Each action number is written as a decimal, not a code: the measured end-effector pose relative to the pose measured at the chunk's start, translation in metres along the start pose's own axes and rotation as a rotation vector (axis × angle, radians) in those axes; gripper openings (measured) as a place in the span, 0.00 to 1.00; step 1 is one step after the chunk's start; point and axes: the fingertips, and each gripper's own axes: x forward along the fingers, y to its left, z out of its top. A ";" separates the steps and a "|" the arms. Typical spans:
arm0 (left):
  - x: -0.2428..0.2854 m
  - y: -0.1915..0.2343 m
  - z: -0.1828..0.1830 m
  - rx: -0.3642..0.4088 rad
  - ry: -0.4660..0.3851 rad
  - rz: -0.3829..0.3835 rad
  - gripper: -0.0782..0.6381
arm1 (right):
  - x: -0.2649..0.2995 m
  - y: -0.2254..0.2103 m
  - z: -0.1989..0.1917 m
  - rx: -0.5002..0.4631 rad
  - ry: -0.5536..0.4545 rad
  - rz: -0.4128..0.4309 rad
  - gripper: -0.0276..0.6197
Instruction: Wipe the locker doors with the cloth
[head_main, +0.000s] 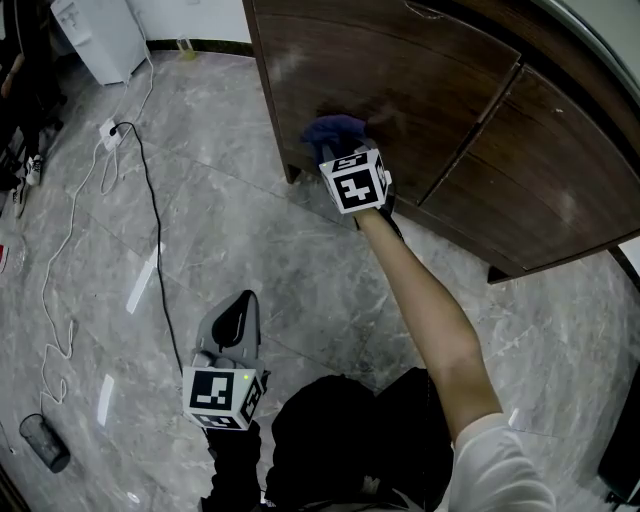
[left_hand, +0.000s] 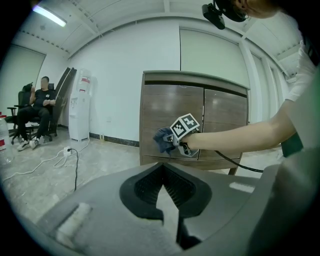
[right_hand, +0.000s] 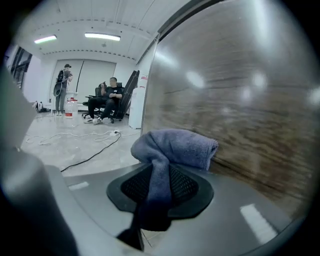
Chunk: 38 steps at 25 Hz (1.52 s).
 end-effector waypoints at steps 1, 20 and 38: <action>0.000 0.002 -0.001 -0.001 0.001 0.002 0.11 | 0.003 0.002 -0.004 0.010 0.008 0.004 0.20; -0.002 0.019 -0.005 -0.026 0.006 0.034 0.11 | 0.050 0.027 -0.061 0.047 0.167 0.056 0.20; -0.010 0.013 0.002 -0.033 -0.016 0.011 0.11 | -0.011 0.010 0.083 -0.043 -0.034 0.024 0.20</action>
